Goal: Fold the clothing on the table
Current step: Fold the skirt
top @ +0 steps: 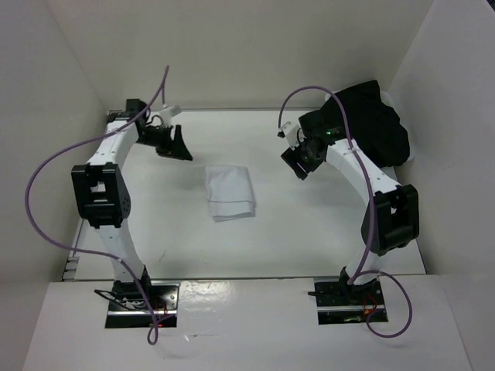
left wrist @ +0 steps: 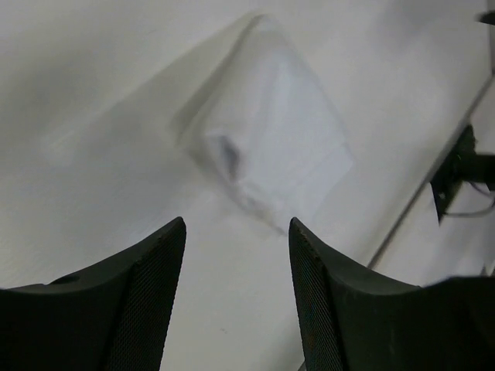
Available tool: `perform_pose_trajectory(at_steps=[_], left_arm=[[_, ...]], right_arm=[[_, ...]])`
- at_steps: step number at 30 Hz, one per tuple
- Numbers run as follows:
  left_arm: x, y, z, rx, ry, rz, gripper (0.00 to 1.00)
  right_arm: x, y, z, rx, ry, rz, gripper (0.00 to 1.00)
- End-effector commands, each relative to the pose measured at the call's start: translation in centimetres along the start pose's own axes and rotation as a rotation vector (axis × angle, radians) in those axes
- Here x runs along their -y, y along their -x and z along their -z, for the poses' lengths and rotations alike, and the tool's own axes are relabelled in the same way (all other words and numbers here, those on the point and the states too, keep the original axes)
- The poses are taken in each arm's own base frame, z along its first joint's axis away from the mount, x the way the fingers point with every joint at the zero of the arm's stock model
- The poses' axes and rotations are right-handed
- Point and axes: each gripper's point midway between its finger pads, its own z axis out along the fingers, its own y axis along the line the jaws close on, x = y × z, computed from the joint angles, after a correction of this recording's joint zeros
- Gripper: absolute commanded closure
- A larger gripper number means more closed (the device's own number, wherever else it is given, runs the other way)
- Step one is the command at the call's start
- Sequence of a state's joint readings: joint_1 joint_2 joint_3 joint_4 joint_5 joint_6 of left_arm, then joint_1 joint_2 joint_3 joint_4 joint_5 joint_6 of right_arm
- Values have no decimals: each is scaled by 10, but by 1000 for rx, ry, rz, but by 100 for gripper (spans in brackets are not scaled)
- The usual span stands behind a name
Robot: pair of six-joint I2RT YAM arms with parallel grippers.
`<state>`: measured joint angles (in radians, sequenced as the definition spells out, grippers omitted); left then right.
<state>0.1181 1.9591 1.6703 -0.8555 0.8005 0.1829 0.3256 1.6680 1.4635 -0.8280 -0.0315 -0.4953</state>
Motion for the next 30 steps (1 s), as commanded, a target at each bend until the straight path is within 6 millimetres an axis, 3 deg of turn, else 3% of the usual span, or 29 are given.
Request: perform_pose_trajectory(at_steps=[1, 3, 6, 11, 21, 30], left_arm=[[71, 11, -18, -50, -262, -117, 37], [97, 17, -27, -87, -369, -176, 37], [118, 14, -41, -133, -463, -208, 37], [132, 5, -65, -172, -538, -203, 37], [108, -14, -97, -216, -588, -112, 37], [51, -40, -138, -253, -600, 29, 37]], right_arm=[[1, 5, 0, 73, -6, -27, 30], [-1, -3, -1, 55, -7, -37, 30], [-4, -9, -1, 46, -2, -38, 30], [-1, -11, -1, 36, -21, -38, 30], [1, -15, -12, -5, -22, -40, 30], [1, -24, -22, -47, -24, -40, 30]])
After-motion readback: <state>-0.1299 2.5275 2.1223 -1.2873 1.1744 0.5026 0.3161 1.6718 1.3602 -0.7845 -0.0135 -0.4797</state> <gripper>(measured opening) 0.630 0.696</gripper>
